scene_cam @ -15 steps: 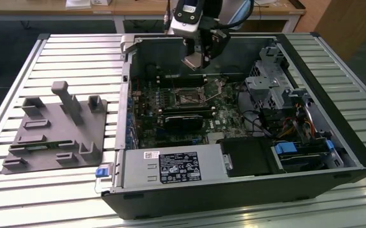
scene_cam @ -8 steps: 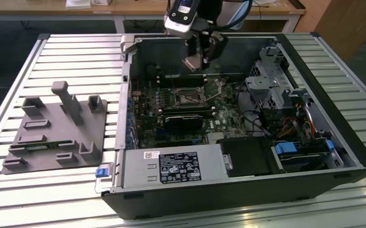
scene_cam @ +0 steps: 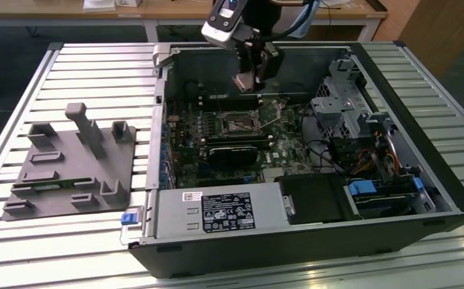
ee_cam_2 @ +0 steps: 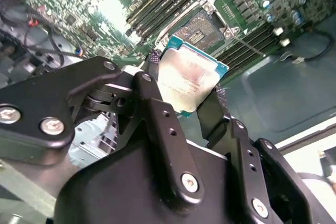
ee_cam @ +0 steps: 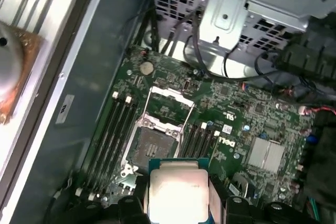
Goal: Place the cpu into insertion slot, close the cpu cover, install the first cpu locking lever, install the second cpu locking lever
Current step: 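Place the cpu into insertion slot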
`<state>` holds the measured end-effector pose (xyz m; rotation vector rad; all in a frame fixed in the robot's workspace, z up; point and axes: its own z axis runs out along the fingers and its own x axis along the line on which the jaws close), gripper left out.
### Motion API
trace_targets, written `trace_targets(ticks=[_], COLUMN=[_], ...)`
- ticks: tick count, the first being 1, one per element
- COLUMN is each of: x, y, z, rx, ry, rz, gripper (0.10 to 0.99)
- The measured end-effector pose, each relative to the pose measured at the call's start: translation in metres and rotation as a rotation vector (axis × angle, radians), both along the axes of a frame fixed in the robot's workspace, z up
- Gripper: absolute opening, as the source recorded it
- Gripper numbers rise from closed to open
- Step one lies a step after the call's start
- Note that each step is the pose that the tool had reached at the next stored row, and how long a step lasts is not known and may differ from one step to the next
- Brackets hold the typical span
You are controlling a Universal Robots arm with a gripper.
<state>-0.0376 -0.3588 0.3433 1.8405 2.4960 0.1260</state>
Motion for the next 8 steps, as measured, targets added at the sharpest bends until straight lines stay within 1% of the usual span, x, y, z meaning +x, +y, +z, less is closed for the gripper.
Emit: trace_targets(ticks=[5, 8], x=[0.0, 0.0], y=[0.0, 0.0001], z=[-0.0036, -0.0056], rx=[0.0, 0.0], ry=[0.0001, 0.0003], rz=[-0.095, -0.136], gripper=[0.537, 0.537])
